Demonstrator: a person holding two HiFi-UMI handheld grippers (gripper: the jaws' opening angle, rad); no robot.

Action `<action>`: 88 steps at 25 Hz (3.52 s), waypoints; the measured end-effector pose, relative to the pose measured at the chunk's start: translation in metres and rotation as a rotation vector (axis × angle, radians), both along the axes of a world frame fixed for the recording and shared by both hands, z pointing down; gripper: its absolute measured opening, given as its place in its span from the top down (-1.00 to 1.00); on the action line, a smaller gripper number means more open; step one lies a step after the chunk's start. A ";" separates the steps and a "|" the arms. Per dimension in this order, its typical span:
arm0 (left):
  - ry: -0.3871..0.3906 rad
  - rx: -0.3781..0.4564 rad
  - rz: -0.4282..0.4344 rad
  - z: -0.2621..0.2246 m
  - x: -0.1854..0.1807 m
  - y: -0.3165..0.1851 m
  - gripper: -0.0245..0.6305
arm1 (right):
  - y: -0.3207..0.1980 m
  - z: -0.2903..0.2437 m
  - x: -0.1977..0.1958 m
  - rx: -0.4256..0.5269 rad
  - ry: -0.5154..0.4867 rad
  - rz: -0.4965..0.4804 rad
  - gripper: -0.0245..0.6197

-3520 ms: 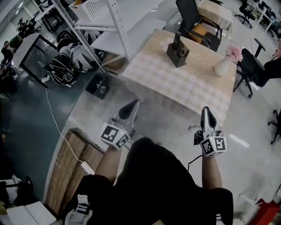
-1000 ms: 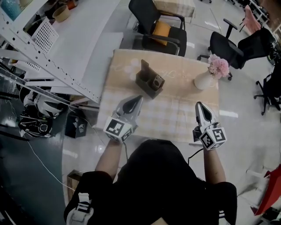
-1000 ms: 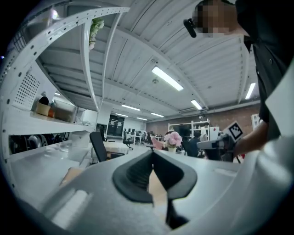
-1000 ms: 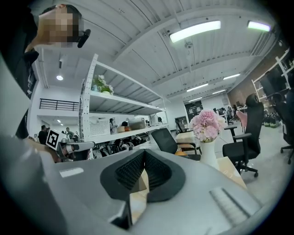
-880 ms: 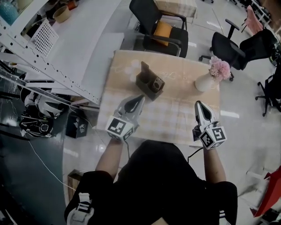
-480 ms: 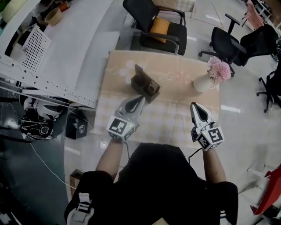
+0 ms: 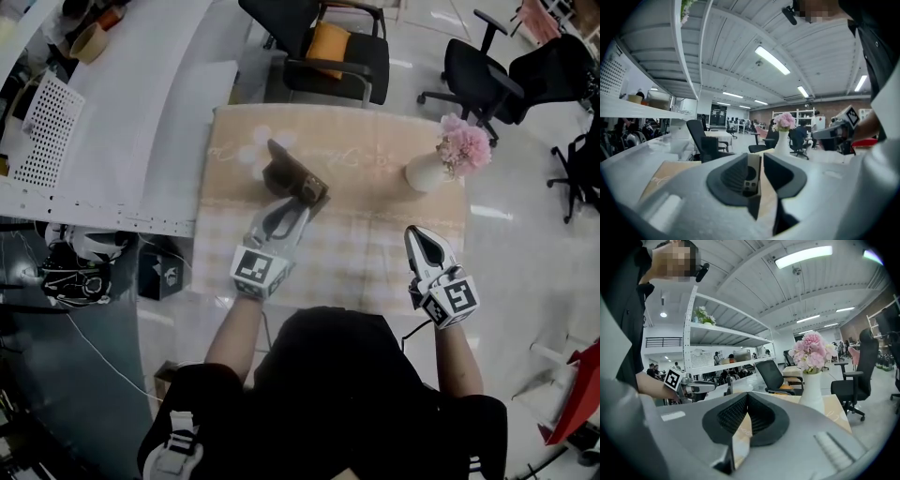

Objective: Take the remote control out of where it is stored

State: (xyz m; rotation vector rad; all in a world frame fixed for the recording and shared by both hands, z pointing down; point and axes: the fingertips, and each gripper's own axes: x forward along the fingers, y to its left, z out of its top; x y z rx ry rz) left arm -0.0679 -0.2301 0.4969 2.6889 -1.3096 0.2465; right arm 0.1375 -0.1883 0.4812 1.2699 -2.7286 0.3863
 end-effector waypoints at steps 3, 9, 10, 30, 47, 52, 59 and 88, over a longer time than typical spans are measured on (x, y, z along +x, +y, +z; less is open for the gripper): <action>-0.021 -0.018 0.004 0.013 0.004 -0.009 0.49 | 0.000 0.005 0.008 -0.016 0.004 0.009 0.91; -0.063 -0.064 0.019 0.037 0.013 -0.026 0.35 | -0.006 0.009 0.022 -0.021 0.011 0.037 0.91; -0.075 -0.069 0.022 0.040 0.014 -0.030 0.34 | -0.007 0.009 0.022 -0.020 0.017 0.038 0.91; -0.111 -0.105 0.030 0.065 0.025 -0.052 0.25 | -0.034 0.027 0.021 -0.037 0.042 0.014 0.91; -0.029 -0.046 0.046 0.028 0.022 -0.055 0.34 | -0.026 0.016 0.017 -0.013 0.052 0.023 0.91; 0.009 0.014 0.053 0.001 0.019 -0.050 0.34 | -0.023 0.008 0.012 0.005 0.057 0.022 0.91; 0.187 0.033 0.017 -0.034 -0.004 -0.043 0.34 | -0.018 -0.005 0.011 0.024 0.060 0.032 0.91; -0.307 -0.014 0.009 0.015 -0.102 0.072 0.34 | -0.003 -0.024 -0.098 0.096 0.052 -0.202 0.91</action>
